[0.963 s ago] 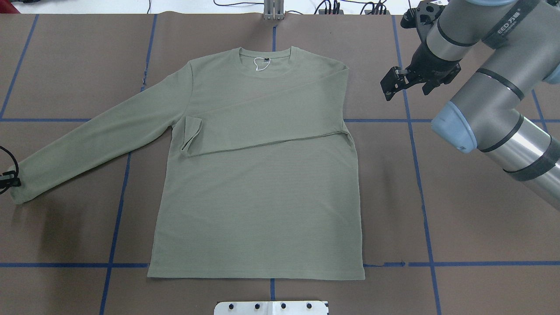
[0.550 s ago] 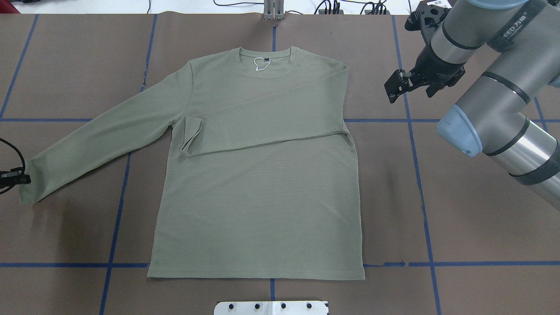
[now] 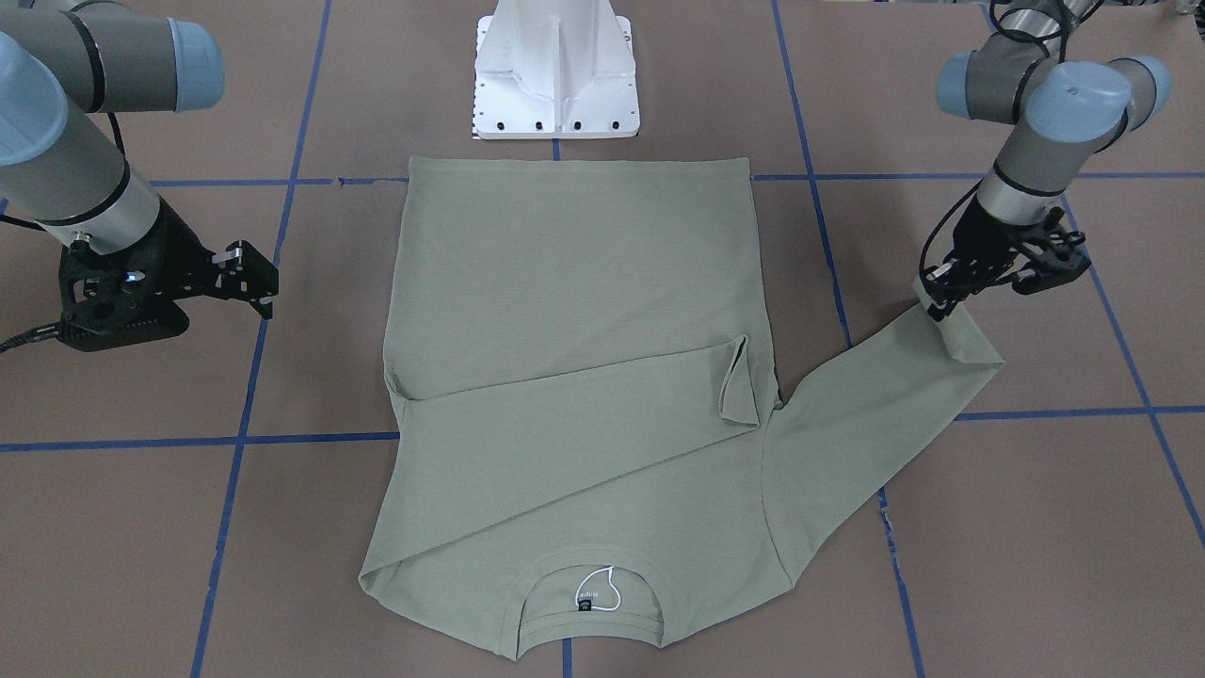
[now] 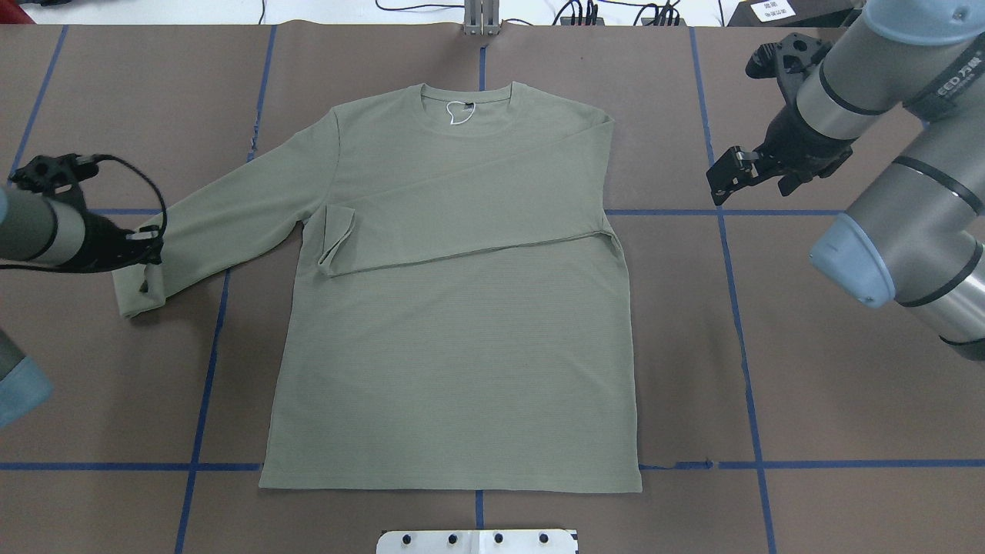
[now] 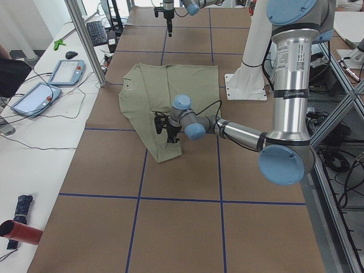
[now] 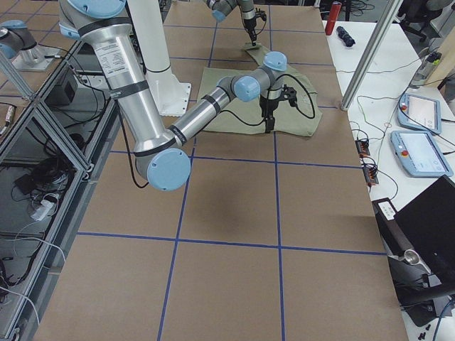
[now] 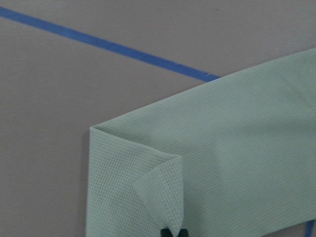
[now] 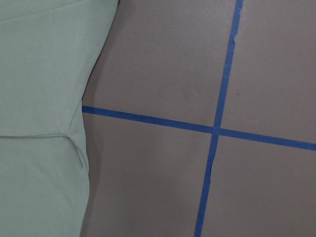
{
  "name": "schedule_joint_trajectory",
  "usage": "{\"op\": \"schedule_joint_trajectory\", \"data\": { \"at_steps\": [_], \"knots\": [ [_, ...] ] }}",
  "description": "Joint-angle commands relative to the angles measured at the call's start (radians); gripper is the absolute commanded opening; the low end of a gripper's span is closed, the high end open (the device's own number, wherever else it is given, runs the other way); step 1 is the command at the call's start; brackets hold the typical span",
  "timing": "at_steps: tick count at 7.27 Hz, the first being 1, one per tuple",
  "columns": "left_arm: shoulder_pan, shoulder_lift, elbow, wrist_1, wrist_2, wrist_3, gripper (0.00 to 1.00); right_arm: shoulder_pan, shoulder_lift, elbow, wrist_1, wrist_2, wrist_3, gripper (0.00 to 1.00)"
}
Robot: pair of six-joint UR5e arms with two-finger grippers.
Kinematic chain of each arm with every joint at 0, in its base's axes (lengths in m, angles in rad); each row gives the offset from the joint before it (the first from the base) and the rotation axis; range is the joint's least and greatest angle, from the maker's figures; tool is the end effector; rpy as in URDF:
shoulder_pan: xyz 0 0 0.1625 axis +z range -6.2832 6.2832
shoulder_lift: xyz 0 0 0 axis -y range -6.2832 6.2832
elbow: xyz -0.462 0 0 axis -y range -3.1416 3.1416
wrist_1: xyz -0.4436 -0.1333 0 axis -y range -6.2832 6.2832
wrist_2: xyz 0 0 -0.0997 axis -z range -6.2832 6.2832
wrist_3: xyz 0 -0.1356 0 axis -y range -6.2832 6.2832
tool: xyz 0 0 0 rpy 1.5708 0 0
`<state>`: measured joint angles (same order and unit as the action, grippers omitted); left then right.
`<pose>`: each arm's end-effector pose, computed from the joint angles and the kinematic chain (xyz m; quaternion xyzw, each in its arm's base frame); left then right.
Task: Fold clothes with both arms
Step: 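Grasp the other sleeve cuff with the left gripper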
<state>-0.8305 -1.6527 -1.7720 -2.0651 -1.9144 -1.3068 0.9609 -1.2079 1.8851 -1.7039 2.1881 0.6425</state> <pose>0.3564 -0.5200 0.5201 0.0592 0.4012 -0.1926 0.8936 -0.3287 -0.5661 0.3594 0.0359 -0.3871 -0.0667 0.9189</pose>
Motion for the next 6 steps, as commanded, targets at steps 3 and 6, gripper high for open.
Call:
{"op": "schedule_joint_trajectory", "data": {
  "at_steps": [3, 6],
  "knots": [
    [-0.073, -0.483, 0.185, 0.286, -0.093, -0.113, 0.00, 0.007, -0.143, 0.075, 0.010, 0.002, -0.003, 1.00],
    [-0.068, -0.755, 0.342, 0.266, -0.135, -0.262, 0.00, 0.010, -0.217, 0.115, 0.010, -0.001, -0.004, 1.00]
  ]
}}
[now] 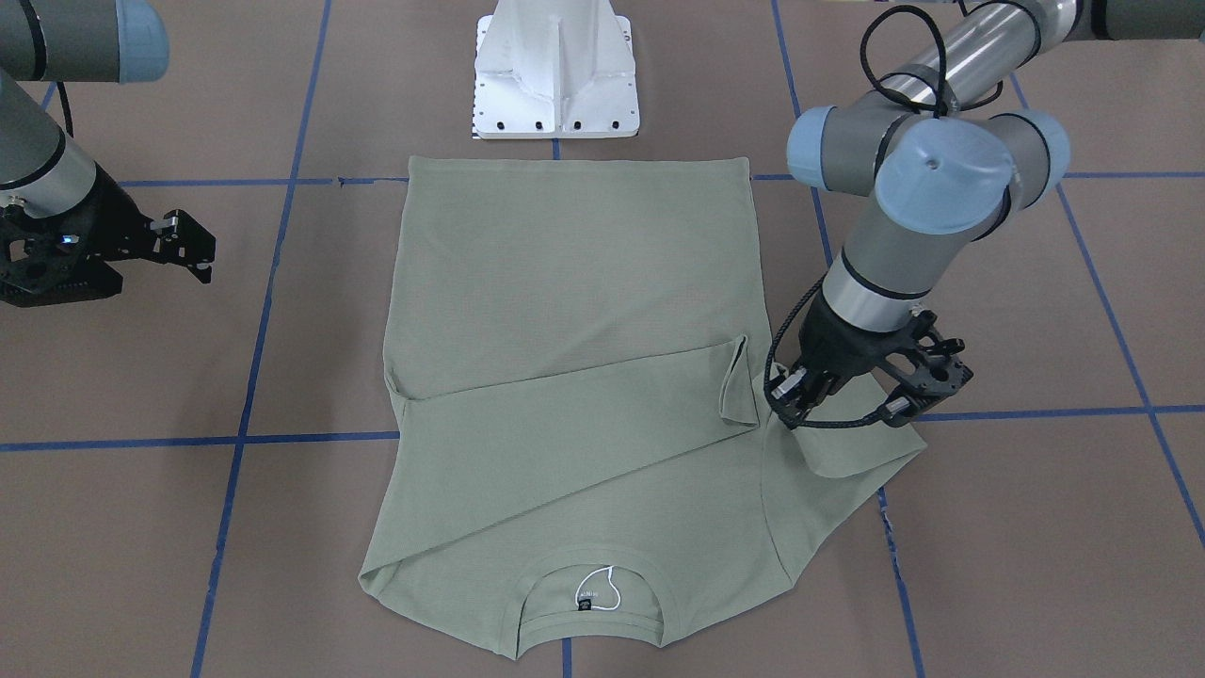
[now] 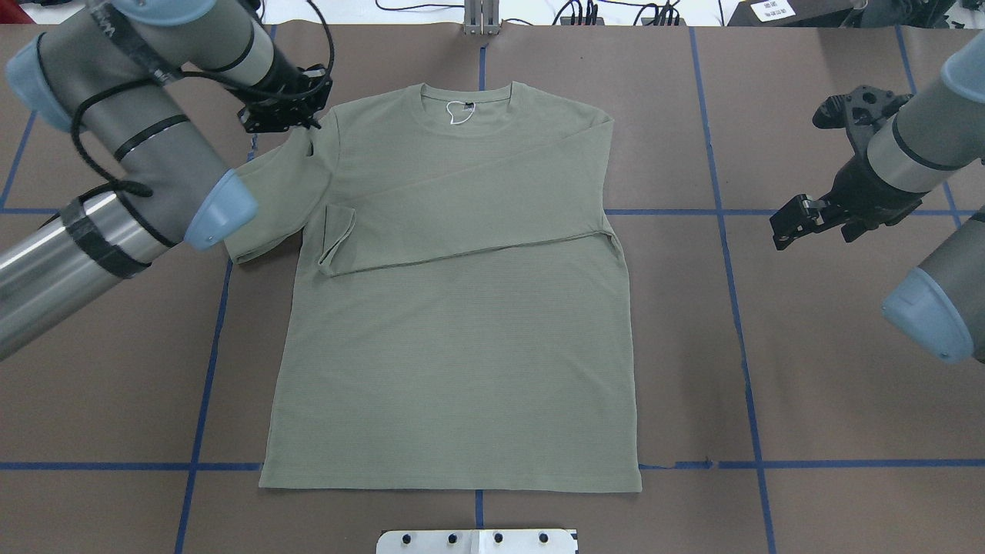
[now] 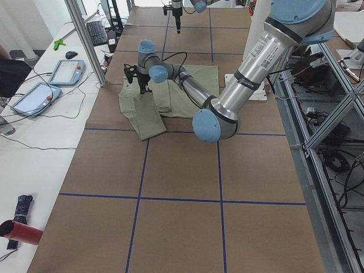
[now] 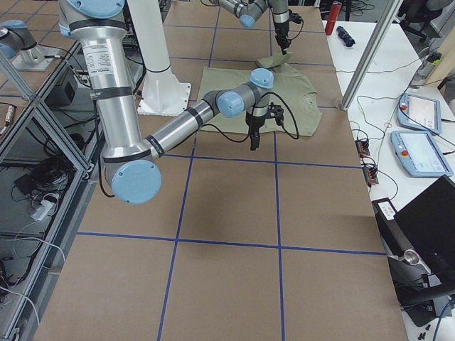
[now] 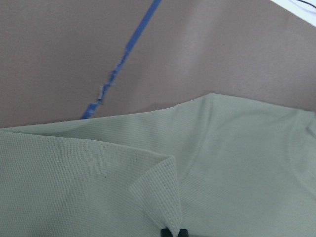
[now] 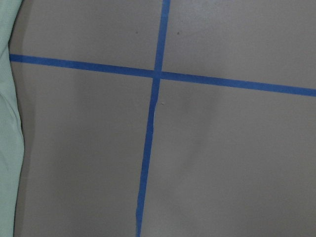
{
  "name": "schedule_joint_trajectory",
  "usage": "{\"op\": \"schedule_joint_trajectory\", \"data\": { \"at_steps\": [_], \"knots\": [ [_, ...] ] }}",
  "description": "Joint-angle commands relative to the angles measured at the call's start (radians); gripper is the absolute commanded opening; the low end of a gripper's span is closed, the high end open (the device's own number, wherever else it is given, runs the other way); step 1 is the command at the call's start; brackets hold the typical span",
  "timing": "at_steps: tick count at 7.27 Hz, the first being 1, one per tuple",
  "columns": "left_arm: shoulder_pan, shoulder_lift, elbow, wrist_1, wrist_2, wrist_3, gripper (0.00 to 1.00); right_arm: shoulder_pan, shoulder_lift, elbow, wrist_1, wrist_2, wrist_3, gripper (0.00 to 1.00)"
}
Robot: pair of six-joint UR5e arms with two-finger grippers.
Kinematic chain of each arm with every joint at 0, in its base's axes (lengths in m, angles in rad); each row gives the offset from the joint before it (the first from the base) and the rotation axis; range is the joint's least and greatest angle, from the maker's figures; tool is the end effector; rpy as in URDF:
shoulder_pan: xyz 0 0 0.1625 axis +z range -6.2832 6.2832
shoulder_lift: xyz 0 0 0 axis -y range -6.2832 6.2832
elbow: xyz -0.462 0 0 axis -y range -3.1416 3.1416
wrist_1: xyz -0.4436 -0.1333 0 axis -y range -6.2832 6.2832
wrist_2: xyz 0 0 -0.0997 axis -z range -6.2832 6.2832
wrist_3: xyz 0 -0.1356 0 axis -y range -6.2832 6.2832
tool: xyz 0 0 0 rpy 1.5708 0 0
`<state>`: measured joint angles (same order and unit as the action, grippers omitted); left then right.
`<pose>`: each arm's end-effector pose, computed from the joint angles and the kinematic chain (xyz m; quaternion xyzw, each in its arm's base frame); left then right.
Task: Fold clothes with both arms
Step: 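Grasp the other sleeve cuff with the left gripper, then fold the grasped sleeve across the shirt body toward the right gripper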
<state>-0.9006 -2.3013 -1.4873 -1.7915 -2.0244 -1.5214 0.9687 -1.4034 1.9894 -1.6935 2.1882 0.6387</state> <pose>0.4512 -0.6883 0.2420 0.0059 0.4576 -0.2789 0.8443 -0.2863 -0.5133 0.4271 0.0061 -0.3678 -0.0528 0.9284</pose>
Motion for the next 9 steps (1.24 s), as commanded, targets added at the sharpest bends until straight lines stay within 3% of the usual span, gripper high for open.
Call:
{"op": "schedule_joint_trajectory", "data": {
  "at_steps": [1, 2, 4, 9],
  "knots": [
    [0.012, -0.233, 0.164, -0.012, -0.027, -0.106, 0.00, 0.002, -0.026, 0.009, -0.001, -0.001, -0.001, 1.00],
    [0.053, -0.356, 0.261, -0.023, -0.027, -0.164, 0.00, 0.002, -0.028, 0.009, -0.002, -0.001, -0.001, 1.00],
    [0.162, -0.455, 0.310, -0.048, -0.019, -0.249, 0.00, 0.007, -0.040, 0.008, -0.002, -0.001, -0.002, 1.00],
    [0.276, -0.481, 0.439, -0.181, 0.045, -0.278, 0.00, 0.027, -0.045, 0.005, -0.003, 0.001, -0.002, 1.00]
  ]
}}
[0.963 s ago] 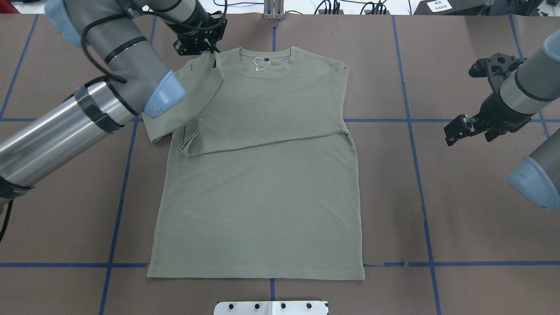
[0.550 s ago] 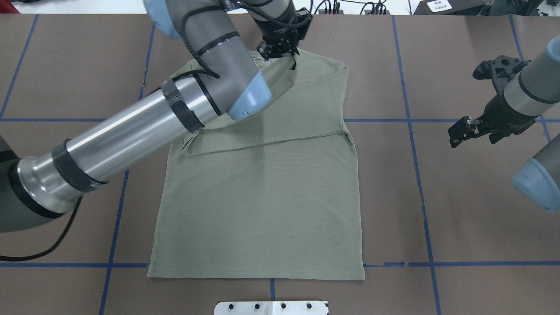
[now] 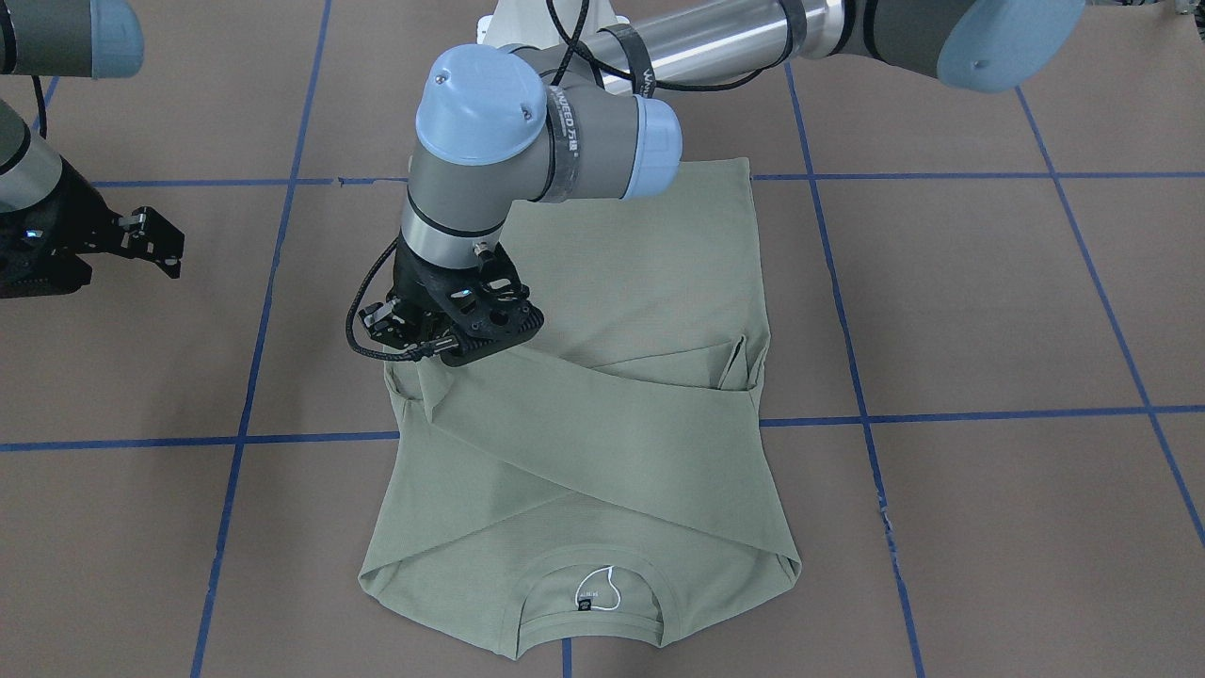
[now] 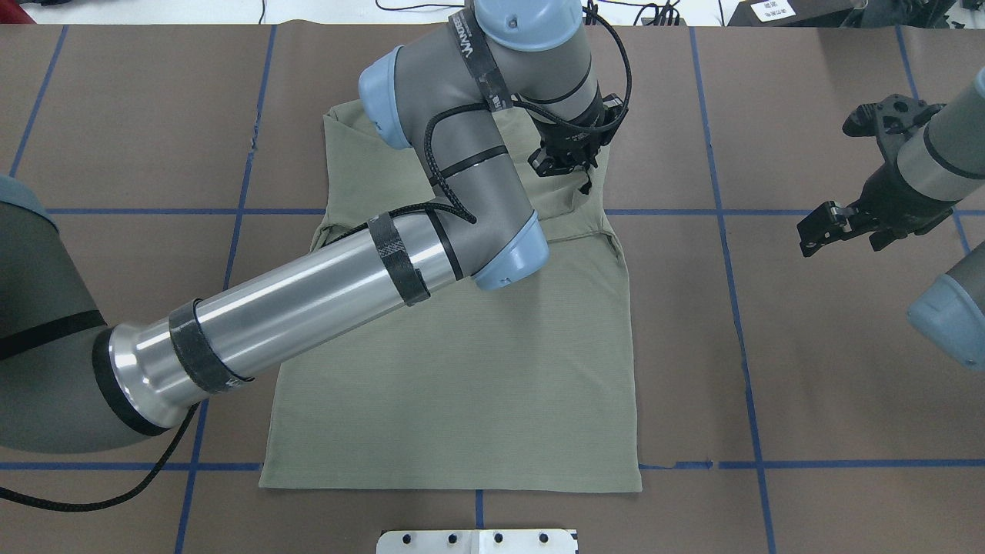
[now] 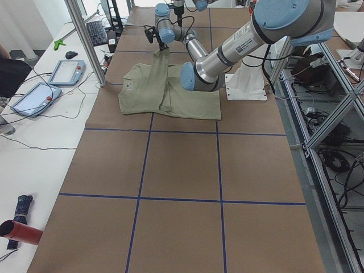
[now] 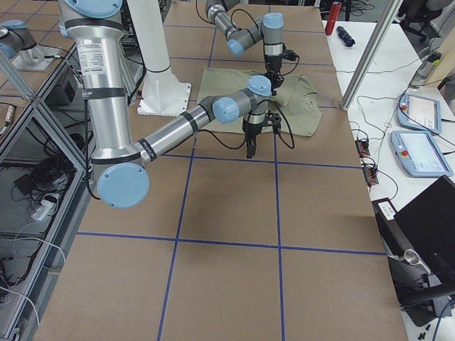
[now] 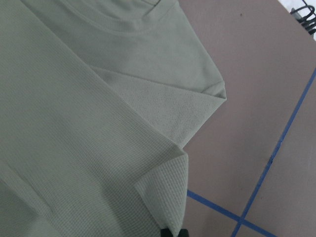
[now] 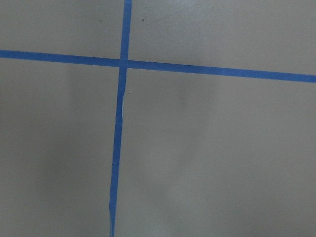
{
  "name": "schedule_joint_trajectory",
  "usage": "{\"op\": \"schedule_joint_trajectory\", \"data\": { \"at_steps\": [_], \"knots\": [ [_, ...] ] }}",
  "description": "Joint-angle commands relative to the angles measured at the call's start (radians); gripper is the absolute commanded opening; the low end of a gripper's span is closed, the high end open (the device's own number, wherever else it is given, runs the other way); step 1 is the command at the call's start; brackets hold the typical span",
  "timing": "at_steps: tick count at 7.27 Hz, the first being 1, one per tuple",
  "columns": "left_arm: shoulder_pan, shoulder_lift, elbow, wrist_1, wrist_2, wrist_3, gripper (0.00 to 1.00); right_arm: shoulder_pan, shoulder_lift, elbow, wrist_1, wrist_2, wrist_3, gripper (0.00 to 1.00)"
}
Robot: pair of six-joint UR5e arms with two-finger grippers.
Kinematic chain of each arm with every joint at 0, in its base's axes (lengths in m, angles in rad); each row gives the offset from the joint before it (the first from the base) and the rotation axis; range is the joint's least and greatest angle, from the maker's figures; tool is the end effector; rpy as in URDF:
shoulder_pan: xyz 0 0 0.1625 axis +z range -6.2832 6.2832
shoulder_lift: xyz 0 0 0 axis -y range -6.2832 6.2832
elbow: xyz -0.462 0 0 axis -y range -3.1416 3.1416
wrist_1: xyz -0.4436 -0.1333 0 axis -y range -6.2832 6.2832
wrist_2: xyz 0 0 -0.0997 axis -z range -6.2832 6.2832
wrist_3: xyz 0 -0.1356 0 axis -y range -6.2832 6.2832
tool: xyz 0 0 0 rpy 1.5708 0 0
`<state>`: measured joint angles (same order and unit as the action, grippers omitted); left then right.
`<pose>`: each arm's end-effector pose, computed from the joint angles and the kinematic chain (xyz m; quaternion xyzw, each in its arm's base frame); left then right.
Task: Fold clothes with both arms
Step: 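Fold the grasped sleeve across the shirt body toward the right gripper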
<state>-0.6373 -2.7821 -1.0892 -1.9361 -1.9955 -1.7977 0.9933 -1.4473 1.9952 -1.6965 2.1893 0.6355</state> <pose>0.6922 -0.6088 -0.0027 -0.0725 0.5349 -0.2499 0.8039 -0.2663 -0.5089 0.4498 -0.0056 -0.3583 -0.0367 0.9329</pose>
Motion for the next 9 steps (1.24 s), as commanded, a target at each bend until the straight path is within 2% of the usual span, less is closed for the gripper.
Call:
{"op": "schedule_joint_trajectory", "data": {
  "at_steps": [1, 2, 3, 4, 5, 7, 8, 9],
  "knots": [
    [0.037, -0.001, 0.064, -0.068, 0.050, -0.002, 0.00, 0.002, -0.001, -0.001, 0.000, 0.000, 0.006, 1.00],
    [0.050, -0.002, 0.078, -0.086, 0.055, -0.014, 0.00, 0.004, 0.001, -0.001, 0.000, 0.000, 0.007, 1.00],
    [0.059, -0.005, 0.080, -0.110, 0.057, -0.028, 0.14, 0.004, 0.004, -0.001, 0.000, 0.000, 0.007, 1.00],
    [0.077, -0.010, 0.100, -0.194, 0.061, -0.020, 0.99, 0.004, 0.011, -0.001, 0.000, 0.001, 0.007, 1.00],
    [0.083, -0.011, 0.097, -0.242, 0.104, -0.015, 1.00, 0.004, 0.015, -0.001, 0.001, 0.001, 0.010, 1.00],
    [0.065, 0.047, 0.063, -0.232, 0.106, 0.082, 1.00, 0.004, 0.019, 0.002, 0.001, 0.004, 0.012, 1.00],
    [0.042, 0.114, -0.034, -0.181, 0.100, 0.095, 1.00, 0.002, 0.019, 0.010, 0.003, 0.004, 0.013, 1.00],
    [0.036, 0.189, -0.179, -0.049, 0.098, 0.179, 1.00, 0.002, 0.024, 0.023, 0.003, 0.004, 0.015, 1.00]
  ]
}}
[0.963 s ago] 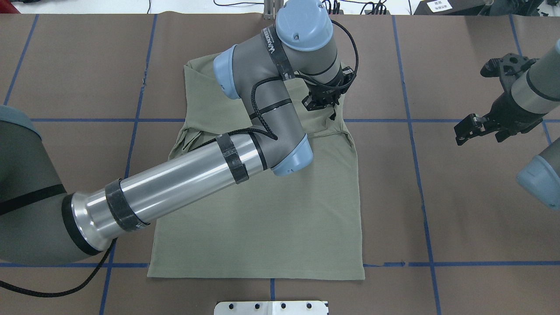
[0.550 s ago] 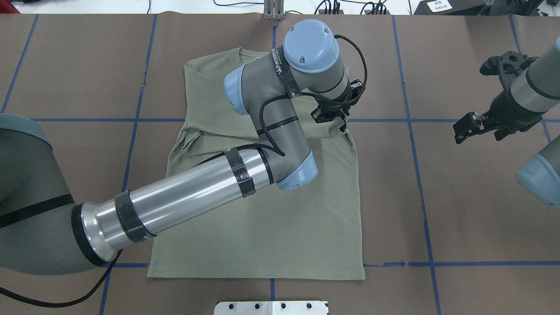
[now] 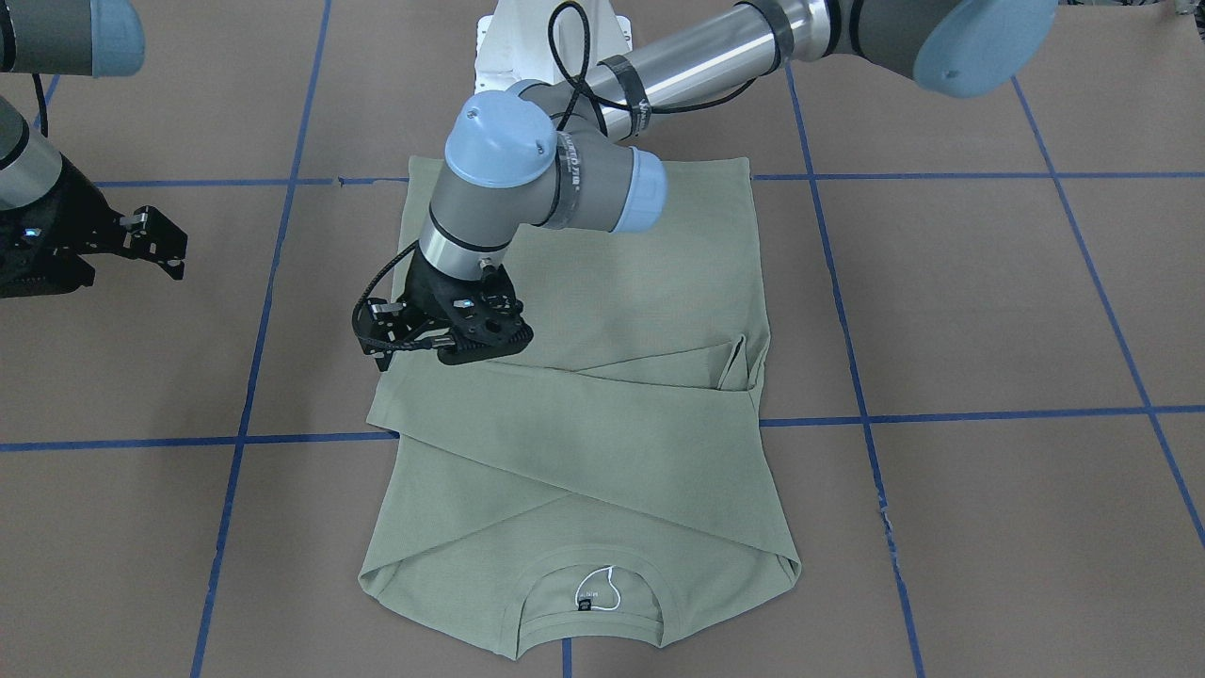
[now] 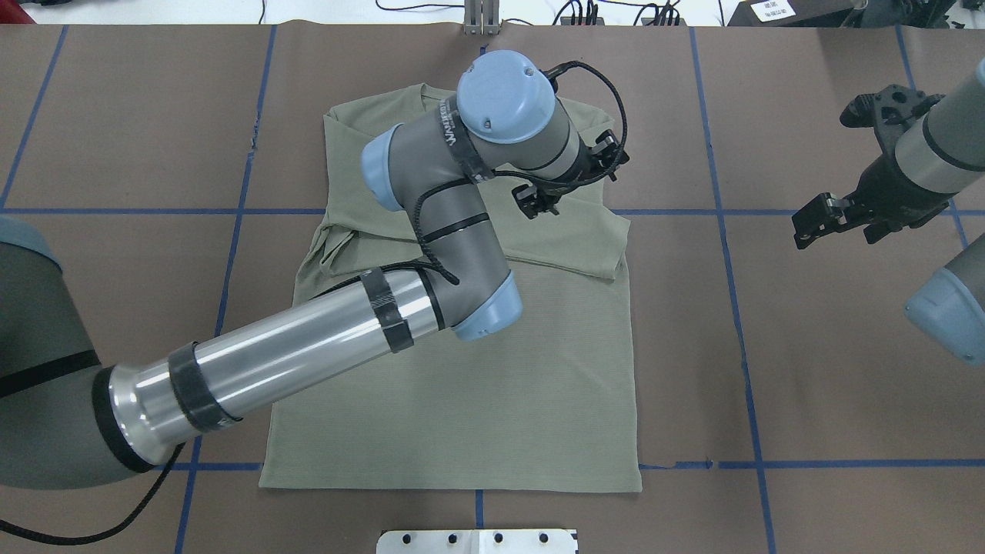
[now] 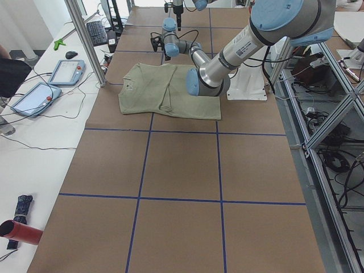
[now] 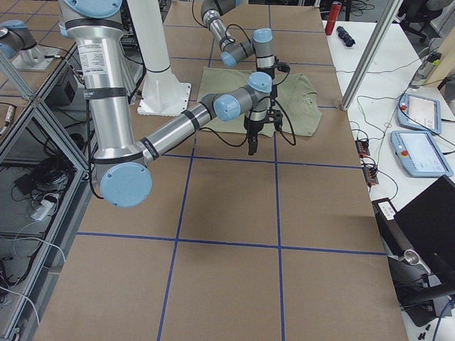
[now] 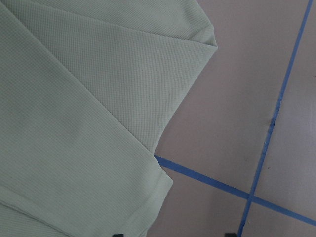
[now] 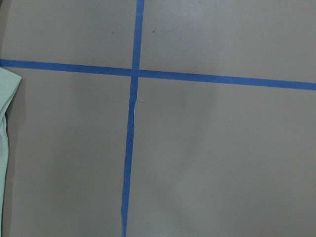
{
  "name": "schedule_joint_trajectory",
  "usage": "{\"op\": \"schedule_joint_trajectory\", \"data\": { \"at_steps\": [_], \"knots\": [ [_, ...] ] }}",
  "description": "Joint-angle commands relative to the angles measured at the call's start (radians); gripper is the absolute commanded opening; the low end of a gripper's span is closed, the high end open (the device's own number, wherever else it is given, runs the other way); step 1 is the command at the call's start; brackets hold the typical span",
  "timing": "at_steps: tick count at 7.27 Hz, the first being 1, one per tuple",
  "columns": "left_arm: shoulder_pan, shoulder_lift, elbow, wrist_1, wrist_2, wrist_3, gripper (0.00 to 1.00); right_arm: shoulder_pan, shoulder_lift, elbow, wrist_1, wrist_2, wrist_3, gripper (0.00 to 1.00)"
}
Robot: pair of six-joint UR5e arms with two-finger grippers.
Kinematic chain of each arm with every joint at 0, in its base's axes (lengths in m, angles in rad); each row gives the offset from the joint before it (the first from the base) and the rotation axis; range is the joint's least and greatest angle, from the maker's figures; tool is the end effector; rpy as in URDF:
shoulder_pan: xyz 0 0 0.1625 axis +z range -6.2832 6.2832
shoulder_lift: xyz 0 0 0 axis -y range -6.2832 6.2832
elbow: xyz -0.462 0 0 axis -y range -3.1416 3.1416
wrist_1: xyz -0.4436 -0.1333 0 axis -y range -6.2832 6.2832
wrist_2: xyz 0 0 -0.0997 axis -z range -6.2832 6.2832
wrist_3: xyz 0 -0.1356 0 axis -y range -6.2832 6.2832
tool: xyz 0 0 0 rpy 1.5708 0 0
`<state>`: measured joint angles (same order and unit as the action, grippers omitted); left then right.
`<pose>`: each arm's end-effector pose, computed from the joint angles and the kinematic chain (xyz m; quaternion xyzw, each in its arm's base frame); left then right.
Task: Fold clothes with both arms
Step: 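Fold the grasped sleeve across the shirt body toward the right gripper, then release the sleeve with the left gripper while the right gripper moves to the hem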
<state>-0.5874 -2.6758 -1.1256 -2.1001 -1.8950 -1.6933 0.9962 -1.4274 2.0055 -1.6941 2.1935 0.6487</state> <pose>0.7156 -0.5847 0.0534 -0.0028 0.5687 -0.1994 0.7980 -0.2673 -0.5125 0.4325 0.0043 -0.3676 -0.0347 0.9293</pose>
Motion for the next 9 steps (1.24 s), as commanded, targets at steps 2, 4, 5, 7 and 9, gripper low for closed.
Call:
{"op": "schedule_joint_trajectory", "data": {
  "at_steps": [2, 4, 5, 7, 9],
  "knots": [
    [-0.032, 0.265, -0.424, 0.259, -0.003, 0.205, 1.00, -0.040, 0.039, 0.032, 0.008, -0.003, 0.087, 1.00],
    [-0.055, 0.470, -0.645, 0.331, -0.003, 0.355, 1.00, -0.166, 0.044, 0.023, 0.180, -0.033, 0.318, 1.00],
    [-0.064, 0.550, -0.742, 0.385, -0.003, 0.438, 1.00, -0.230, 0.044, 0.030, 0.230, -0.066, 0.438, 1.00],
    [-0.071, 0.756, -0.886, 0.382, -0.003, 0.571, 1.00, -0.397, 0.044, 0.051, 0.252, -0.188, 0.596, 1.00],
    [-0.075, 0.961, -0.983, 0.335, -0.003, 0.651, 1.00, -0.580, 0.062, 0.062, 0.252, -0.341, 0.753, 1.00]
  ]
}}
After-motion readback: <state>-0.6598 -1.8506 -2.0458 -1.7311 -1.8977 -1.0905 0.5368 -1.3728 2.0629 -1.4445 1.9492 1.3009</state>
